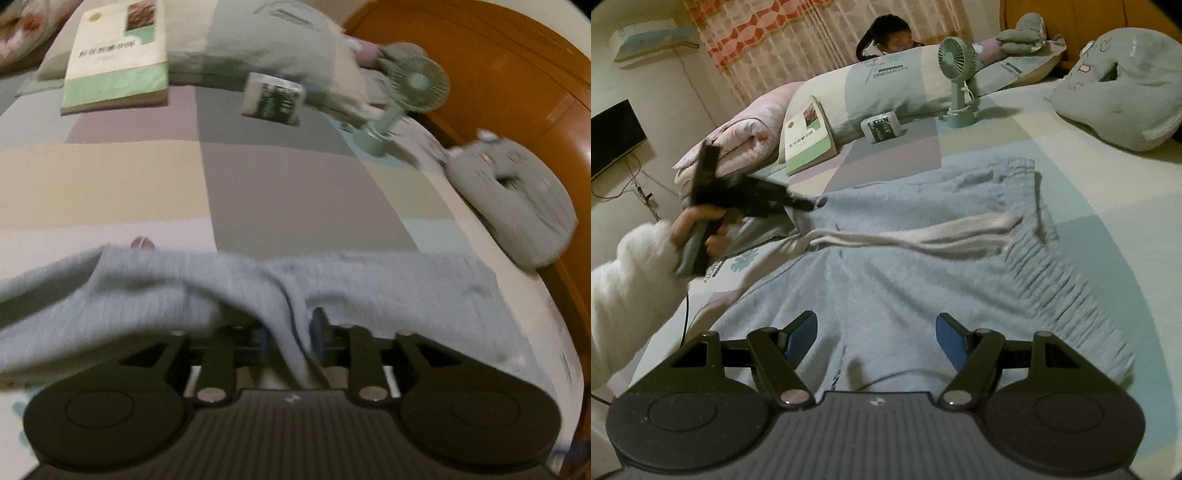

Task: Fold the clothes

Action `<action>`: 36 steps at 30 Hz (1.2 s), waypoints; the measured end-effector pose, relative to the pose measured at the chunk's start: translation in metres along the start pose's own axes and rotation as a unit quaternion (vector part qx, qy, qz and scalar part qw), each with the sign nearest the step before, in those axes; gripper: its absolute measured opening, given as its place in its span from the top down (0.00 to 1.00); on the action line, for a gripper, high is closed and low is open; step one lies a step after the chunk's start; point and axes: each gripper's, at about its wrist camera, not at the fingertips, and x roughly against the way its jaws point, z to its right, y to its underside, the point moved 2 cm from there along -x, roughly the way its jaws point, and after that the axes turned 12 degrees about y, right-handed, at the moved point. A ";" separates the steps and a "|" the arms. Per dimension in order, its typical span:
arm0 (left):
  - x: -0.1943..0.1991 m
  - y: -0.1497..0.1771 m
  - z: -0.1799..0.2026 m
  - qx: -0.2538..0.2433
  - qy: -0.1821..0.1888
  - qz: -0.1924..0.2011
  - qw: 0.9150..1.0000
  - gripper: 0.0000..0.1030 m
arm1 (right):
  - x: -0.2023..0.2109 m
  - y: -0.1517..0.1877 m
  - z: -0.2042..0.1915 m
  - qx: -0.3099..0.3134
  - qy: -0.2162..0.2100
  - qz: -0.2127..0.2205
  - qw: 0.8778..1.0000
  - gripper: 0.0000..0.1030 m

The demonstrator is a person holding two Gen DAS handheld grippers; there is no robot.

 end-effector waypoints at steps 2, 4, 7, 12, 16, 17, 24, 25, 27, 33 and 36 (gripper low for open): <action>0.012 0.011 0.009 -0.018 0.015 -0.009 1.000 0.61 | 0.003 -0.019 0.011 0.000 -0.006 0.000 1.000 0.27; 0.020 0.021 0.020 -0.034 0.031 -0.016 0.999 0.57 | 0.002 -0.042 0.026 0.002 -0.006 0.001 1.000 0.26; 0.018 0.032 0.031 -0.046 0.049 -0.031 0.997 0.47 | -0.019 -0.078 0.060 -0.008 0.010 -0.021 1.000 0.26; 0.001 0.039 0.031 -0.038 0.038 -0.044 0.998 0.46 | -0.086 -0.116 0.119 -0.045 0.020 -0.065 0.997 0.26; -0.009 0.038 0.020 -0.015 0.039 -0.045 0.998 0.44 | -0.141 -0.135 0.143 -0.029 0.024 -0.074 0.997 0.26; -0.012 0.038 0.017 -0.012 0.041 -0.044 0.998 0.42 | -0.153 -0.139 0.147 -0.023 0.022 -0.072 0.997 0.26; -0.026 0.031 0.013 -0.007 0.047 -0.014 0.999 0.39 | -0.214 -0.159 0.150 0.015 -0.013 -0.033 0.999 0.26; -0.029 0.029 0.012 -0.008 0.047 -0.008 0.999 0.39 | -0.219 -0.160 0.146 0.027 -0.015 -0.026 0.999 0.27; -0.034 0.026 0.010 -0.001 0.047 0.002 0.999 0.40 | -0.225 -0.159 0.135 0.061 -0.008 -0.015 0.998 0.32; -0.036 0.027 0.019 -0.008 0.028 0.005 1.000 0.83 | -0.207 -0.156 0.137 0.072 -0.002 0.003 0.997 0.73; -0.031 0.023 0.025 0.000 0.042 0.011 0.999 0.93 | -0.201 -0.163 0.141 0.061 0.016 0.019 0.998 0.76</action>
